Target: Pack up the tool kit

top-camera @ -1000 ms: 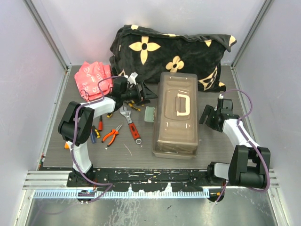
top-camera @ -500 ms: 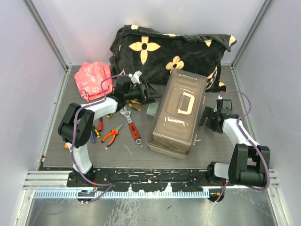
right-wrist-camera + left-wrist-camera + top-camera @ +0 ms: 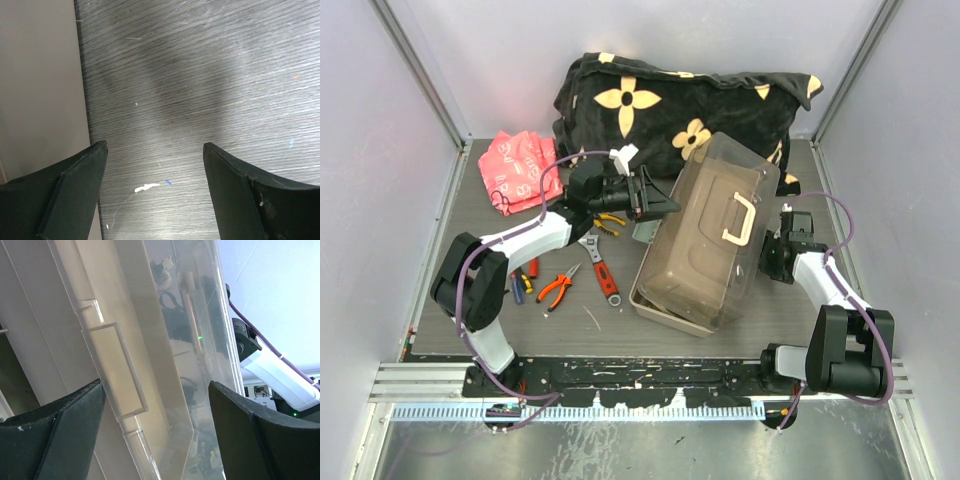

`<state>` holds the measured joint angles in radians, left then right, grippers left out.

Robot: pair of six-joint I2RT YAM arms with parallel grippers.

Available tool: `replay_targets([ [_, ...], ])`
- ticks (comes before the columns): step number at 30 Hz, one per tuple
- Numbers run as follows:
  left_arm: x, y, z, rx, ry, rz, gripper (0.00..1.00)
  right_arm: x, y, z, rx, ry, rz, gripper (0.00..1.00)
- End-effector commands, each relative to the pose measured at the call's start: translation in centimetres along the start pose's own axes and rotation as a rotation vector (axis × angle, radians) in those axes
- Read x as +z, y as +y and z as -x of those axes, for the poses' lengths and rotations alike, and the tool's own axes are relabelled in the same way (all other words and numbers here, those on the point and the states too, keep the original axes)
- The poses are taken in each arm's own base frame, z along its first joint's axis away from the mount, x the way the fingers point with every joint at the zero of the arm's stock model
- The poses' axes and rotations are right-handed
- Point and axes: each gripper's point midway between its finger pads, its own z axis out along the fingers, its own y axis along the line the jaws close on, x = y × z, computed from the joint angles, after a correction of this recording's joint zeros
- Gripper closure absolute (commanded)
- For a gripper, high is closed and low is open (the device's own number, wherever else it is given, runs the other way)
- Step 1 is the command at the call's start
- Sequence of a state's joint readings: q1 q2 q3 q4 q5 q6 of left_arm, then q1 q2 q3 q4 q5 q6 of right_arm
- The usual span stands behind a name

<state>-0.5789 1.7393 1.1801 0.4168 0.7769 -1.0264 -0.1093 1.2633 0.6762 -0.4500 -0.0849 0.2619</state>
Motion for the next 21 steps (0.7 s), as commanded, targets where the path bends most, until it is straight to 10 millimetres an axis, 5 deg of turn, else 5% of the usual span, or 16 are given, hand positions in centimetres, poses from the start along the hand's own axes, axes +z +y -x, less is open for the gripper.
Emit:
replay_targets([
  [1,-0.3,-3.2,-1.2,0.04,0.042,-0.103,0.16,-0.7,2.2,1.3,0.006,-0.051,0.098,0.18],
  [8,-0.8,-5.5,-1.1,0.054,0.045,-0.156,0.16,-1.4,1.3,2.0,0.027,-0.094,0.043,0.17],
  [21,-1.4,-8.2,-0.3,0.065,0.024,-0.195,0.16,-10.2,-1.4,7.9,0.132,-0.425,-0.114,0.11],
])
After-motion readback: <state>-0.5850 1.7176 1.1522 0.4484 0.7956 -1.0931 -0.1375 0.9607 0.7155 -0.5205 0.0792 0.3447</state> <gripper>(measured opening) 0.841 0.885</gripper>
